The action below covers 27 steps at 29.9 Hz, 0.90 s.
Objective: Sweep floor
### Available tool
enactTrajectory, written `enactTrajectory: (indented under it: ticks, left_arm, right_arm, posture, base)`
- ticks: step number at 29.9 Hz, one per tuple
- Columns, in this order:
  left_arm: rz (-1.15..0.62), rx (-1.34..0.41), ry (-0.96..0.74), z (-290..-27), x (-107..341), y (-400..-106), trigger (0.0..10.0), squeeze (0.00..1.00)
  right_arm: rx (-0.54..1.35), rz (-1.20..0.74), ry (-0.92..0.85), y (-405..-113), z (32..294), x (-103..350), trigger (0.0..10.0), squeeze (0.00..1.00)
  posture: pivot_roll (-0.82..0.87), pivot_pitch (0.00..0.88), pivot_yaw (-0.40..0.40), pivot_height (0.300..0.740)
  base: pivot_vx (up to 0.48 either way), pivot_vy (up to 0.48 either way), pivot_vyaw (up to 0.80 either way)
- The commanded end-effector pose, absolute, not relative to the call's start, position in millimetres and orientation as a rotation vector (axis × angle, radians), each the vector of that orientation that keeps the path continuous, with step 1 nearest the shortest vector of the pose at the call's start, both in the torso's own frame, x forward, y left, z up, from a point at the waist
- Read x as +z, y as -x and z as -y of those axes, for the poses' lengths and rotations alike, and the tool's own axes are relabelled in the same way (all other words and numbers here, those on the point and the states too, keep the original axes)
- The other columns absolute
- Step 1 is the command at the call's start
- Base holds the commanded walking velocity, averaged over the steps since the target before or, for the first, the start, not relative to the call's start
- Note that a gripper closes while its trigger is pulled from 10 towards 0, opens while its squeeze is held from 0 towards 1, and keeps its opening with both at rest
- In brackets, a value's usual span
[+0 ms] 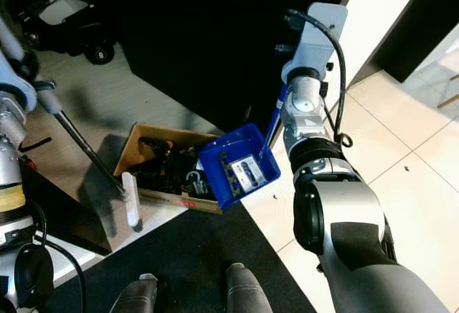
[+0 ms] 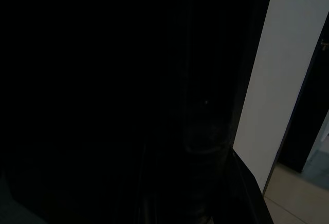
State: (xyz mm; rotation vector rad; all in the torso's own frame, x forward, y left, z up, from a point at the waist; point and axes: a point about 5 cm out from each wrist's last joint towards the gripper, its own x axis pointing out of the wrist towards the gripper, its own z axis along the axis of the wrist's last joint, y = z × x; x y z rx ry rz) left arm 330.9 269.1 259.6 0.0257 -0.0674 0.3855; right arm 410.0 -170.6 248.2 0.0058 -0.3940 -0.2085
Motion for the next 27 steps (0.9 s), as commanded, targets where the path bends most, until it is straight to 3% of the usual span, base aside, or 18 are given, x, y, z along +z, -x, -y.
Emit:
enactTrajectory:
  ticks: [1,13,15,27]
  left_arm:
    - [0.057,0.465,-0.092,-279.5,260.2,-320.7,10.0,0.00]
    - [-0.043,0.351,-0.240,-267.0,222.6,-305.0,10.0,0.00]
    - [-0.095,0.314,-0.279,-262.8,211.1,-290.8,10.0,0.00]
    - [-0.114,0.307,-0.355,-274.2,236.0,-262.1,10.0,0.00]
  right_arm:
    - [-0.219,0.450,-0.015,-409.7,171.1,259.8,10.0,0.00]
    - [-0.240,0.476,-0.024,-411.0,173.0,272.5,10.0,0.00]
    - [-0.250,0.483,-0.030,-412.5,174.4,281.9,10.0,0.00]
    - [-0.255,0.505,-0.055,-414.2,175.2,299.4,10.0,0.00]
  posture:
    - [0.00,0.147,-0.060,0.740]
    - [0.00,0.155,-0.060,0.740]
    - [0.00,0.155,-0.061,0.740]
    - [0.01,0.150,-0.080,0.740]
  base:
    - [0.000,0.000,0.00]
    - [0.000,0.000,0.00]
    - [0.000,0.000,0.00]
    - [0.000,0.000,0.00]
